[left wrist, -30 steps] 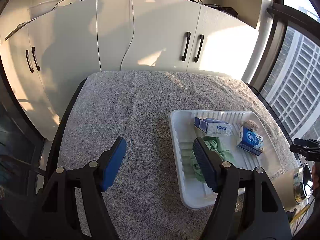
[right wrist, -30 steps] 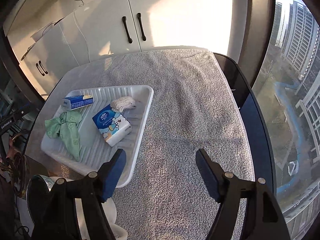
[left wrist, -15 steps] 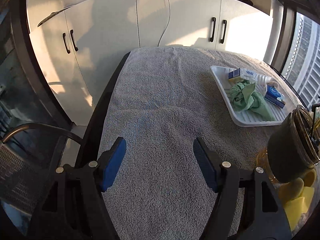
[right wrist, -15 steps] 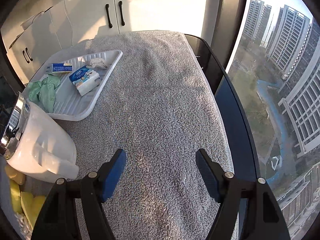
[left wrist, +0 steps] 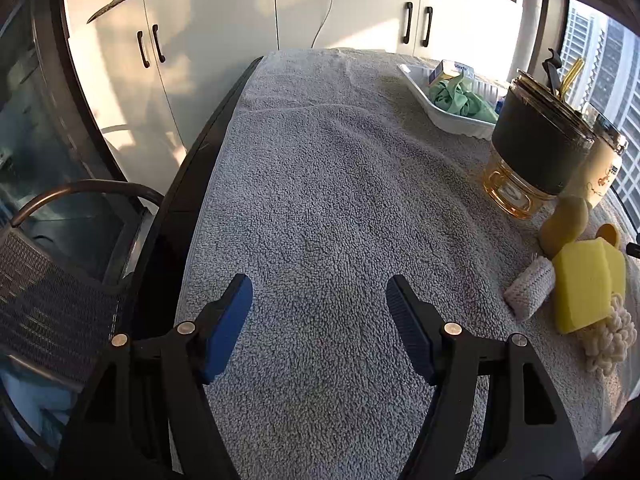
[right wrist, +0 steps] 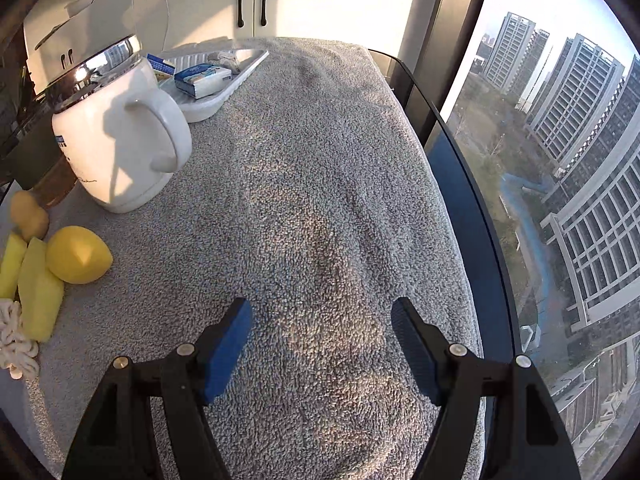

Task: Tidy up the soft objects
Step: 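Move both open tools toward the woven sleeve and coral-shaped scrubber, then grasp the white woven sleeve with the left tool while the right tool grasps the coral-shaped scrubber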

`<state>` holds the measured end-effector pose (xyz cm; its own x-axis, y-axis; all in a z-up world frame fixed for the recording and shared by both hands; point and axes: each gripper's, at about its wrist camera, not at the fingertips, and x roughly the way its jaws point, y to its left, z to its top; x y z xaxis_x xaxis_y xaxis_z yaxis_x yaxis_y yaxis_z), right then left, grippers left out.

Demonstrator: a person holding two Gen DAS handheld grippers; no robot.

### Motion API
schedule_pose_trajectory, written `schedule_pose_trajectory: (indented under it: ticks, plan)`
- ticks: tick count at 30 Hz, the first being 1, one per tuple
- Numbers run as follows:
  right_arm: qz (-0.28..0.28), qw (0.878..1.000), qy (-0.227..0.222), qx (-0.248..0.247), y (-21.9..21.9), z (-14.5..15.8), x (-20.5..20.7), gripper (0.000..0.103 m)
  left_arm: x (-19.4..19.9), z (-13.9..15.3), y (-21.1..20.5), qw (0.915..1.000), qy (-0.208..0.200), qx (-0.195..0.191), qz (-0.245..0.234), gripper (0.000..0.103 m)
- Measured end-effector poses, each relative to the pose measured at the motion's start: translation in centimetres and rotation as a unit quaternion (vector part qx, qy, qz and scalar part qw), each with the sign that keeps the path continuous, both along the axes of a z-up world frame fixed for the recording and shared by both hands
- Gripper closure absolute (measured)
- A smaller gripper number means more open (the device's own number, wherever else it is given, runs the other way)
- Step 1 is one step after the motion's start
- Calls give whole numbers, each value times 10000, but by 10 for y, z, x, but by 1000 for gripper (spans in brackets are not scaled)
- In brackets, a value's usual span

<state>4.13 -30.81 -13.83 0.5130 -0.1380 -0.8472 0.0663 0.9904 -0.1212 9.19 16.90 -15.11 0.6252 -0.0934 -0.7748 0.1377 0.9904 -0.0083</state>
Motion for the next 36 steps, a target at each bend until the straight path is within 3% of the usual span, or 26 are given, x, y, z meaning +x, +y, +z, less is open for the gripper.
schedule_pose_trajectory:
  ticks: [7,18,27,34,36]
  plan:
    - [219,9993,-124,287,35,2,-35,28,-29,1,-37,9974,188,-60,-695,35]
    - [1150,9903,-343,707,113,17,-70,28,-55,11,-105,9880,-138,253,-1517,35]
    - [1993,9733,-113,1134,175,3,-73,28,-31,6,-139,9753,-184,981,-1969,35]
    - [2109,9665,-88,1460,195,-5,-65,28,-7,2,-146,9695,100,786,-2320,35]
    - [2042,9667,-86,1540,195,-8,-58,28,-3,1,-145,9706,134,674,-2308,29]
